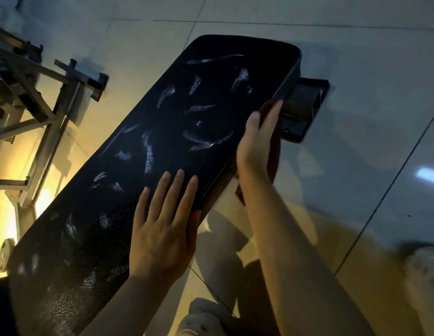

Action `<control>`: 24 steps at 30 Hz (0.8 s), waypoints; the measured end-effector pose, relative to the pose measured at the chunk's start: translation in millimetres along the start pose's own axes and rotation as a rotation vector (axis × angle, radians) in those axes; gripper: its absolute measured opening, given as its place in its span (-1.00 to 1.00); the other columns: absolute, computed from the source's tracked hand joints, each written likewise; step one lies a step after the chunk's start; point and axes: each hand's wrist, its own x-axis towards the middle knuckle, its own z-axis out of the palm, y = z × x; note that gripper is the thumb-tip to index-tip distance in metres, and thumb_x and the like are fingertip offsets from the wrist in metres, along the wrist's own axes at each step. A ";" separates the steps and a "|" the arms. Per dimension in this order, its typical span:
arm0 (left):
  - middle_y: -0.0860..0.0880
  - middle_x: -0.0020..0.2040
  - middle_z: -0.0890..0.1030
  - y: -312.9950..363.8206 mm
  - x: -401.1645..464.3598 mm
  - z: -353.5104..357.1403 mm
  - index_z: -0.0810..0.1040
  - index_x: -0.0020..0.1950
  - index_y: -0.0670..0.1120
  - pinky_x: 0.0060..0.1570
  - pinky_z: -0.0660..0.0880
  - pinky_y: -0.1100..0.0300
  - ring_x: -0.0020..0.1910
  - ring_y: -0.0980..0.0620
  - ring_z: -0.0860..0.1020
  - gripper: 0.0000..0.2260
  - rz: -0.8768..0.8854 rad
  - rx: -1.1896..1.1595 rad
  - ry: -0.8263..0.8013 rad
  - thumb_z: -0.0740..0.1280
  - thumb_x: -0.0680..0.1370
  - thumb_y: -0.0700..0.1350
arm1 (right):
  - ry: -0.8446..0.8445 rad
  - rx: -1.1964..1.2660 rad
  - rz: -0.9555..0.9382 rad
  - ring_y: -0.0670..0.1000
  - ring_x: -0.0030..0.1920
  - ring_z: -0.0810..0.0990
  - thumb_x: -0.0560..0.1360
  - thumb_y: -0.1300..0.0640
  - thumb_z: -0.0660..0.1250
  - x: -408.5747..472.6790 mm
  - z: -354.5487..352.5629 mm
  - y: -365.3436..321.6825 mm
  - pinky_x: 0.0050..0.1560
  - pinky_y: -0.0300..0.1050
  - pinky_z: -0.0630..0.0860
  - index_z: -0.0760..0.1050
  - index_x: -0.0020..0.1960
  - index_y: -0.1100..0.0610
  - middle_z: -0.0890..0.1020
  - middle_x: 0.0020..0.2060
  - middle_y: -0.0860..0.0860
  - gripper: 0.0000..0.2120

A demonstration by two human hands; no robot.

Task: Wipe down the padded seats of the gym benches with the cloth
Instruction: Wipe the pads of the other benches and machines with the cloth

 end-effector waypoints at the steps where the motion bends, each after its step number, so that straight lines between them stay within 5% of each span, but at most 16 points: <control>1: -0.10 0.52 0.22 -0.5 0.4 0.4 0.15 0.54 -0.04 0.47 0.05 -0.13 0.54 -0.09 0.09 -0.54 0.007 -0.001 -0.001 -0.11 0.67 0.08 | 0.015 0.051 0.078 0.04 0.53 0.15 0.68 -0.05 0.01 19.0 -2.9 -7.0 0.49 -0.03 0.12 -0.15 0.60 -0.05 0.06 0.58 0.03 -0.44; 6: -0.10 0.51 0.21 -2.3 -0.1 2.2 0.15 0.54 -0.04 0.47 0.03 -0.13 0.53 -0.11 0.08 -0.54 0.018 0.029 -0.008 -0.13 0.67 0.08 | 0.043 0.032 0.134 0.11 0.54 0.14 0.64 -0.10 0.00 44.2 -7.2 -18.8 0.51 0.20 0.13 -0.13 0.59 -0.09 0.07 0.58 0.04 -0.42; 11: -0.12 0.51 0.25 -0.8 -0.2 1.0 0.19 0.53 -0.05 0.47 0.04 -0.12 0.53 -0.11 0.10 -0.54 0.011 0.029 -0.002 -0.07 0.66 0.07 | -0.077 0.086 -0.056 -0.01 0.53 0.16 0.56 -0.13 0.04 -55.5 2.0 5.8 0.52 0.05 0.17 -0.09 0.59 -0.05 0.10 0.57 0.04 -0.35; 17: -0.13 0.51 0.29 0.1 -2.1 1.8 0.21 0.53 -0.06 0.46 0.11 -0.14 0.53 -0.11 0.15 -0.55 0.005 0.014 0.020 -0.03 0.66 0.04 | -0.076 -0.004 -0.110 -0.27 0.50 0.08 0.67 -0.10 -0.02 -74.0 8.0 23.6 0.42 -0.39 0.14 -0.08 0.60 0.09 0.06 0.58 0.00 -0.41; 21: -0.14 0.50 0.30 0.7 -1.5 0.2 0.21 0.53 -0.06 0.45 0.13 -0.15 0.52 -0.15 0.19 -0.56 0.004 -0.011 0.035 -0.01 0.65 0.01 | 0.013 0.057 0.038 0.04 0.54 0.13 0.68 -0.02 0.00 -7.3 3.4 -16.4 0.49 -0.07 0.16 -0.12 0.60 0.04 0.08 0.57 0.07 -0.44; 24: -0.14 0.49 0.30 0.6 -0.3 0.5 0.22 0.53 -0.06 0.44 0.14 -0.16 0.51 -0.15 0.19 -0.55 0.008 -0.017 0.032 -0.06 0.67 0.03 | 0.053 0.084 0.091 0.08 0.52 0.19 0.69 -0.02 -0.01 47.1 -6.8 -29.0 0.51 0.09 0.15 -0.13 0.60 -0.01 0.11 0.57 0.07 -0.46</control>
